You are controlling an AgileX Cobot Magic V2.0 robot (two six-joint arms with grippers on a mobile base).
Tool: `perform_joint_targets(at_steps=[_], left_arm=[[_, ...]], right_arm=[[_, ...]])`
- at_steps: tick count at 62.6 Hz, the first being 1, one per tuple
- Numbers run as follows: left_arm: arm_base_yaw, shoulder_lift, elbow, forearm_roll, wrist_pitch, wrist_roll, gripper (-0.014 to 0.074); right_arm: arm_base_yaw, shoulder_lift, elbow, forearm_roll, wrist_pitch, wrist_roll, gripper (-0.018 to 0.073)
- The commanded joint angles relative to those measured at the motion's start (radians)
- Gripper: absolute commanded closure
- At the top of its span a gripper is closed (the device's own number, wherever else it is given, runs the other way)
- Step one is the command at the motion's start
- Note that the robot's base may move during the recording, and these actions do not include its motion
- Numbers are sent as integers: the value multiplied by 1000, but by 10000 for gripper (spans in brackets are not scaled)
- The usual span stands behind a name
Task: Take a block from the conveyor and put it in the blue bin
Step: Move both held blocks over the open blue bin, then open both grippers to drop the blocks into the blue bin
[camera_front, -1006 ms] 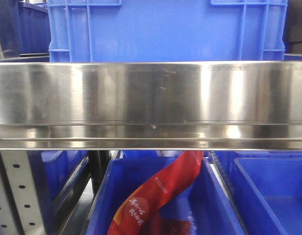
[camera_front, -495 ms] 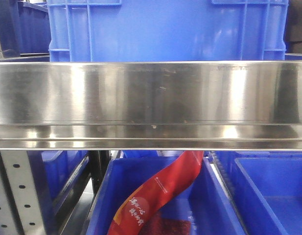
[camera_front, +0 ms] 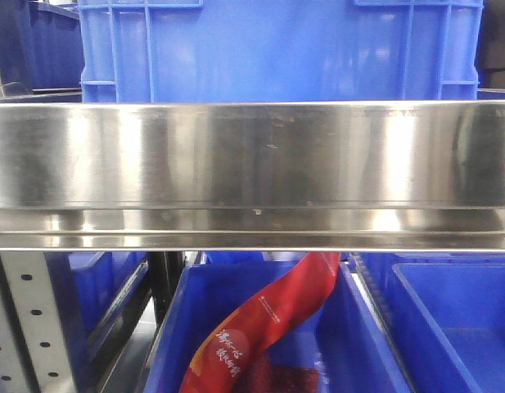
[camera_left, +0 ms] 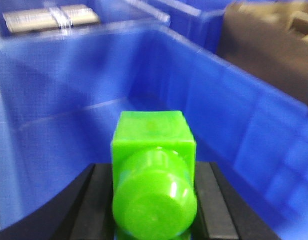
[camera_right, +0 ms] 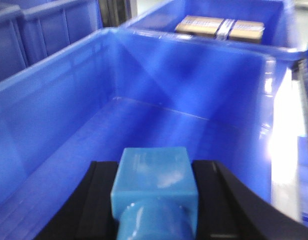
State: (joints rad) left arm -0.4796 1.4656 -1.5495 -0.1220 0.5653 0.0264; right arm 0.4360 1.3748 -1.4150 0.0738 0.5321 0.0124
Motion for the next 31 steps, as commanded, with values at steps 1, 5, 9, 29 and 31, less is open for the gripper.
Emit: perform_joint_targets(at_steps=[1,5,9,29,31], left_arm=[[-7,19,-24,-7,-8,6,707],[-7,29,-28,-5,-8,33,707],[-7,40,-30,-5,-8,56,707],[-26,67,-32,-5,-36,77,316],[-26,67,-32,-5,-36,77,278]], right_arm=[[4,30,-12,-4,-17,-4,711],[4,40,-12,-4,-17,-4,711],[4,47,-12,-4,-19,-4,711],[4,50,-12,-4,-43,-4,376],[4,50,-12,-4,-45,-4,301]])
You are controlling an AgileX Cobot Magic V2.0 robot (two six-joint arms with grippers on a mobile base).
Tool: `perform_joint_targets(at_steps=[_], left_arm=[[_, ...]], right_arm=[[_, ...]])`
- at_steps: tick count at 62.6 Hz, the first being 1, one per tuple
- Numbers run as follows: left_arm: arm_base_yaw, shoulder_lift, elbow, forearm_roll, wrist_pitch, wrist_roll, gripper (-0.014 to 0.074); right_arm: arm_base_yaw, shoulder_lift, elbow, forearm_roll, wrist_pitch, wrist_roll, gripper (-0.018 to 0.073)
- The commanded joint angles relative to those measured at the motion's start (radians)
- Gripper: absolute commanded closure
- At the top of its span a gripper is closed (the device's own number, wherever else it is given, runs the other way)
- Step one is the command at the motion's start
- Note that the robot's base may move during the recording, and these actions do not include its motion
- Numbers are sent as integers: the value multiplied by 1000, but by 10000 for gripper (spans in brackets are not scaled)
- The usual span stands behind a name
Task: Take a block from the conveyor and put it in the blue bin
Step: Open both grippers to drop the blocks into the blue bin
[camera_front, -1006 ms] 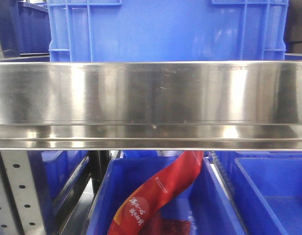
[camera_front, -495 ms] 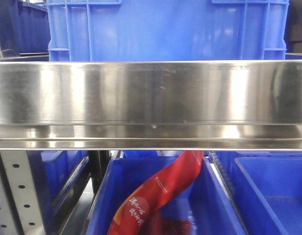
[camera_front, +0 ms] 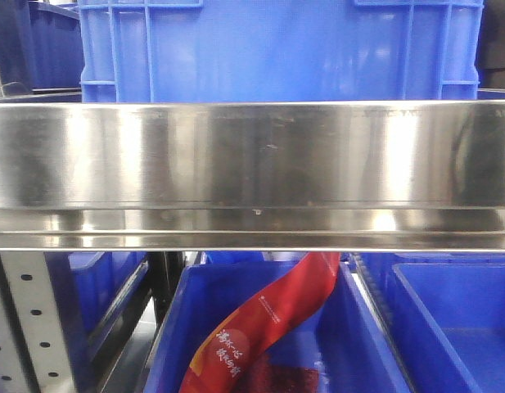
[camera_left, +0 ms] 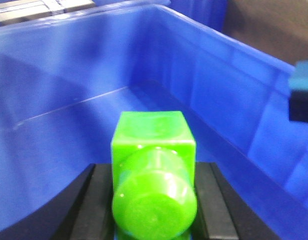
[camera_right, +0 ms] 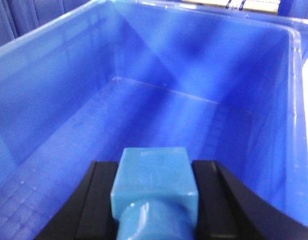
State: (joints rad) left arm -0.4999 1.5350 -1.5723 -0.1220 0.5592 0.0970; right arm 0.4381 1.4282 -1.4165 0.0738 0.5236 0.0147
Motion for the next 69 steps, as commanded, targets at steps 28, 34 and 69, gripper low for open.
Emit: perform_joint_targets(at_steps=[28,34,69], left_arm=[[-6,-4,-9,-5,-24,7,218],[-6,-4,-9,-5,-24,7,288],[-2,-82,-6,-5,-3,7,707]], right_arm=[[2,-7,-11,-4,-14,-6,137],[2,-7,-11,-4,-5,-6,293],[0,-73,-7,-6,-10,-6,727]])
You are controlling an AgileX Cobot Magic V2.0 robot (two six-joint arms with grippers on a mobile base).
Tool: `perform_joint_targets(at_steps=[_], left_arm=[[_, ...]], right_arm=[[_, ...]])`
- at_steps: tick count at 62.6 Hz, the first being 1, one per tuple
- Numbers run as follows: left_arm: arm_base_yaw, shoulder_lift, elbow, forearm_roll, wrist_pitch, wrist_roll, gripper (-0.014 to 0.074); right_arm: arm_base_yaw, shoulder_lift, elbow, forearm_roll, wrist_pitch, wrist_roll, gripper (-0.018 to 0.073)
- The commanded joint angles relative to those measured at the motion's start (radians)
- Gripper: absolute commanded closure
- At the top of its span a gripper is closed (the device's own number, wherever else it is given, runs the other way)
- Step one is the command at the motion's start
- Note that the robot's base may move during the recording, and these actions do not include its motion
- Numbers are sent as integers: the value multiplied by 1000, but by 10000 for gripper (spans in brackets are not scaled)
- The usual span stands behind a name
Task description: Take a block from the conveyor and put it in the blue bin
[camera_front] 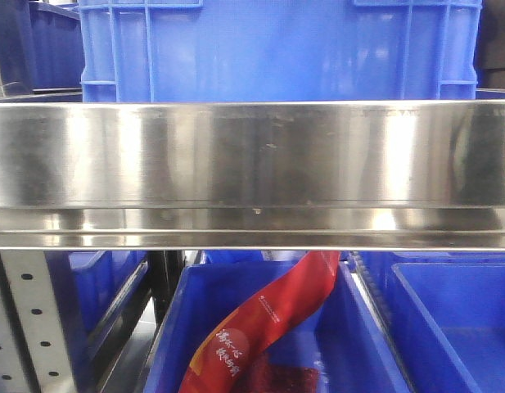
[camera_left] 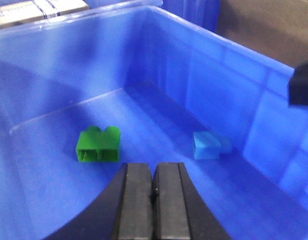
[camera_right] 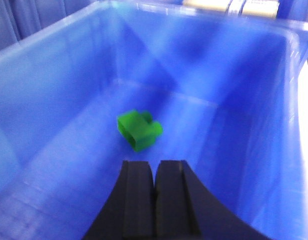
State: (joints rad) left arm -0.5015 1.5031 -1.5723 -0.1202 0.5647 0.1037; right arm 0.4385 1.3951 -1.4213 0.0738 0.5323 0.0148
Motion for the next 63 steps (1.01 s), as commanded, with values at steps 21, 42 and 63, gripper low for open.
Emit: perform_joint_targets(at_steps=[21,42,63], left_arm=[[0,-247,193,-4,-209,0,707],[133,-560,629,-62,-389,-4,707],[321,-927,975,-60,-453,-4,707]], right_arm=[[-2,-238,189,-88,-183,-6,727],[-180,-511,494,-92,-278,48,727],[-275,-787,795,-146,-365,48,727]])
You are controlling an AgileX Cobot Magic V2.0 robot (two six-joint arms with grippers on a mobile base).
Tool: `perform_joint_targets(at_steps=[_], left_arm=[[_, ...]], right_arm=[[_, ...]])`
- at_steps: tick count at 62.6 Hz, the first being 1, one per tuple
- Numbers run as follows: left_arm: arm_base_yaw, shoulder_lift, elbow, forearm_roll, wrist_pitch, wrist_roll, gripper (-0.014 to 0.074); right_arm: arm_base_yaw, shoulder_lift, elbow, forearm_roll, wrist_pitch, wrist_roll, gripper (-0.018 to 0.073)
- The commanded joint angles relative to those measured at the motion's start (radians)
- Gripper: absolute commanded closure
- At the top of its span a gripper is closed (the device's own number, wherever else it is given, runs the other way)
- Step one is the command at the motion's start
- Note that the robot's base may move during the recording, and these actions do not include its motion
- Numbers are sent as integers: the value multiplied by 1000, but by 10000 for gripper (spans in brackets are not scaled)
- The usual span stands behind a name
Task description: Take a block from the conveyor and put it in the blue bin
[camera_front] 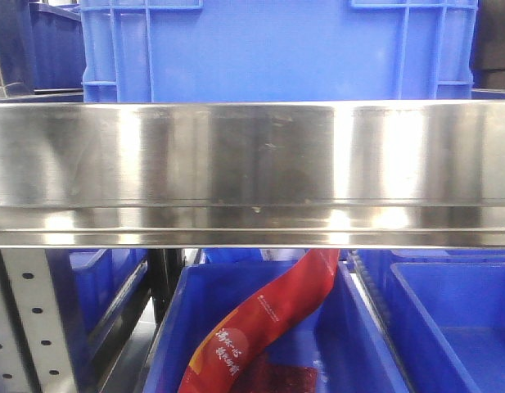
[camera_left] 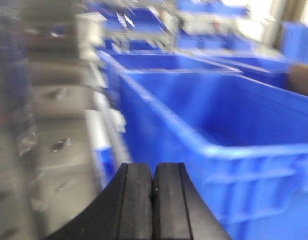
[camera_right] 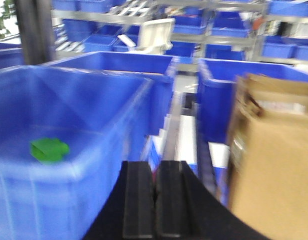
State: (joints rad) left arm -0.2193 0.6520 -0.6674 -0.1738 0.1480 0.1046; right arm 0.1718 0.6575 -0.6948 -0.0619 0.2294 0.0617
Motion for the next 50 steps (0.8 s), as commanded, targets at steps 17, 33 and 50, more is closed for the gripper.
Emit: perform_joint_targets(at_steps=[17,33,50], left_arm=[[118,-252,181,-5,-31,-5,707],[120,-280,183,-1,-39,-5,707],[120,-280,183,-1,-39,-5,707]], right_arm=[[-8,-189,231,7,-138,2,727],[-8,-219,231,7,-133,2,727],[-8,-219,231,7,-133,2,727]])
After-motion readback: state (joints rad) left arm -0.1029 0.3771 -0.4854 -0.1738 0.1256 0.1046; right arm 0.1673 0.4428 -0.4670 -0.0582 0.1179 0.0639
